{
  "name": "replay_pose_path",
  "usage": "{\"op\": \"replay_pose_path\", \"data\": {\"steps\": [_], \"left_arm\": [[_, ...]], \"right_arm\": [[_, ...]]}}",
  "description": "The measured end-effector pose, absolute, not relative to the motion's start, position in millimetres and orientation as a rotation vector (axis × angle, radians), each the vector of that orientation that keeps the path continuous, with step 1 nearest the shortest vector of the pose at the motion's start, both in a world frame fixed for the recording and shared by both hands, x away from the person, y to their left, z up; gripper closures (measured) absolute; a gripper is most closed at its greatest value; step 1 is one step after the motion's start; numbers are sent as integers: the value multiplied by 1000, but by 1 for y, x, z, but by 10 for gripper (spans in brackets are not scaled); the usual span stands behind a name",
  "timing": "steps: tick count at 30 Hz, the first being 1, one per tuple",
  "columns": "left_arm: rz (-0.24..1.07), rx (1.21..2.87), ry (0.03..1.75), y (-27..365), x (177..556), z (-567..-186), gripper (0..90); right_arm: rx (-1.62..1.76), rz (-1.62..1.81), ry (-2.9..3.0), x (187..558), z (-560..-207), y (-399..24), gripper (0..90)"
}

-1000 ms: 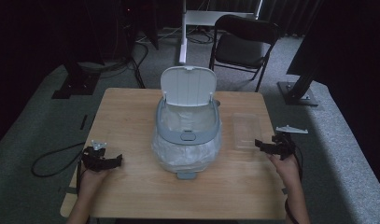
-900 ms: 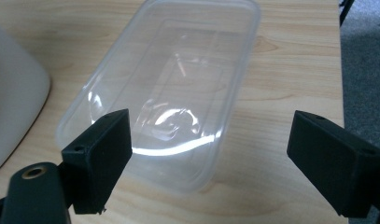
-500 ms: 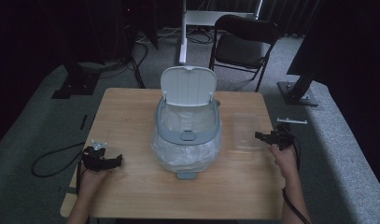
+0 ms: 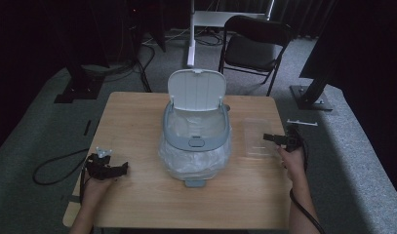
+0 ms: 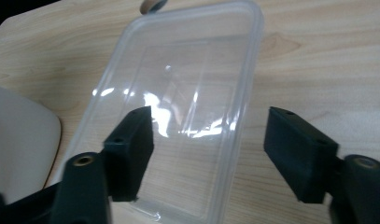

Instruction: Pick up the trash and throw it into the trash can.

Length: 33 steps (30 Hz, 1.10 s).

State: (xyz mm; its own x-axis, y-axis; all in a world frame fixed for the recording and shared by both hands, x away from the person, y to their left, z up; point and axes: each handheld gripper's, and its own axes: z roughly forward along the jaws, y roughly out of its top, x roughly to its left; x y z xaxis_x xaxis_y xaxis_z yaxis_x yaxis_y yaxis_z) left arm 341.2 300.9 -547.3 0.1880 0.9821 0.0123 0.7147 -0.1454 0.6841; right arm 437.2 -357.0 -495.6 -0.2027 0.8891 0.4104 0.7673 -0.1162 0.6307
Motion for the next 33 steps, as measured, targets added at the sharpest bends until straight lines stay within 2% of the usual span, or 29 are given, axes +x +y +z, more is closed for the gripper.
{"op": "replay_pose_path", "data": {"steps": [1,4,5,10,11,12,17,20,33], "left_arm": [[640,1926,1584,301,341,-547,6],[641,1926,1584,301,341,-547,6],[641,1924,1585,301,341,-547,6],[641,1924,1584,301,341,-547,6],[641,1924,1584,301,341,-547,6],[641,1924,1584,301,341,-547,6],[640,1924,1585,301,342,-547,6],[641,1924,1587,301,342,-547,6],[641,1923,1589,301,342,-547,6]], "right_arm": [[1896,1203,2006,439,-499,-357,396],[1930,1216,2056,441,-503,-356,385],[1909,1261,2080,441,-504,-355,479],[1908,1275,2064,440,-500,-355,572],[1918,1282,2058,440,-499,-356,604],[1910,1286,2043,439,-497,-358,687],[1878,1318,2063,435,-493,-357,754],[1823,1461,2059,429,-484,-355,847],[1687,1588,2040,413,-459,-336,857]]}}
